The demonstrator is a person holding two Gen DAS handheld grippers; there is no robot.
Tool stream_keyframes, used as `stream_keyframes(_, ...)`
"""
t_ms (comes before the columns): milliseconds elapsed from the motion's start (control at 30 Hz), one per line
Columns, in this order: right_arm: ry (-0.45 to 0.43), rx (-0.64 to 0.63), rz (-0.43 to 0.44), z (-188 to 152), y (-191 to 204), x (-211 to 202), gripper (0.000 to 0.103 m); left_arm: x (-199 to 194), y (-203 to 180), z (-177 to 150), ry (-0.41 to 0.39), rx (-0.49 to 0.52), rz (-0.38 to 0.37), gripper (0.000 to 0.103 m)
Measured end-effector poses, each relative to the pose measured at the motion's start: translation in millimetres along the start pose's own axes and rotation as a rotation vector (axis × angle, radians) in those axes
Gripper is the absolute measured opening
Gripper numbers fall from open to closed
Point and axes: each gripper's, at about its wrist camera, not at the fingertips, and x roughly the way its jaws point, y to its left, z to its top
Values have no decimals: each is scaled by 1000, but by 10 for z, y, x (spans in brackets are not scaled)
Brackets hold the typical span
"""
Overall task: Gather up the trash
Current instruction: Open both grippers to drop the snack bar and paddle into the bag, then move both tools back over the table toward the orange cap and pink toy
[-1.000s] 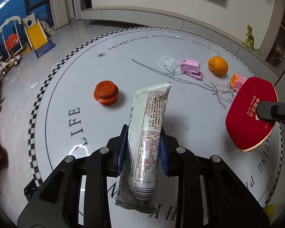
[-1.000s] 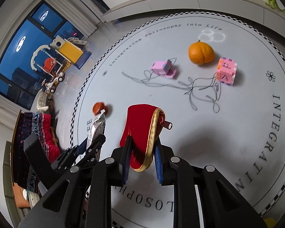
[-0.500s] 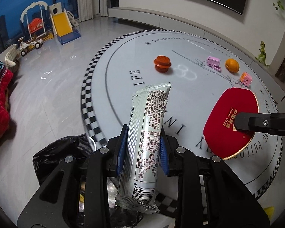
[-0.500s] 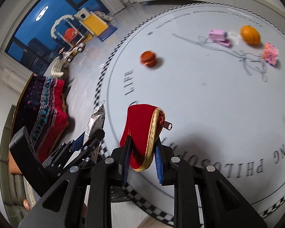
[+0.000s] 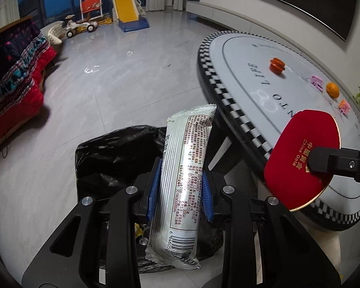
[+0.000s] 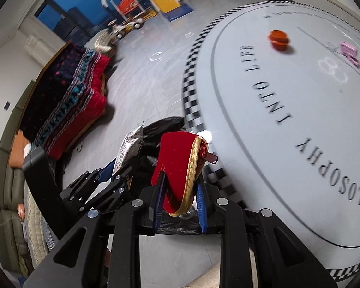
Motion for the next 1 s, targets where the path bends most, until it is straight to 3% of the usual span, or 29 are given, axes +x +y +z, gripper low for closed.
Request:
stream_keyframes(267, 71, -135, -14, -60, 498, 496, 30, 96, 573, -457, 71, -106, 64, 34)
stream_keyframes(300, 87, -159, -23, -53, 553, 571, 36, 118, 627, -505, 83, -118, 73, 40)
stream_keyframes(333, 99, -180, -50, -52, 604, 648, 48, 126, 683, -540, 90, -128, 93, 72)
stream_keyframes(367, 98, -187, -70, -62, 630, 689, 52, 134, 716, -568, 87, -138, 123, 96)
stream_keyframes(433, 84, -192, -77, -100, 638, 720, 56, 112, 759, -597, 70, -147, 149, 97)
stream_keyframes(1000, 48, -166, -63, -180, 490, 540, 56, 110, 702, -551, 73, -148, 94, 97)
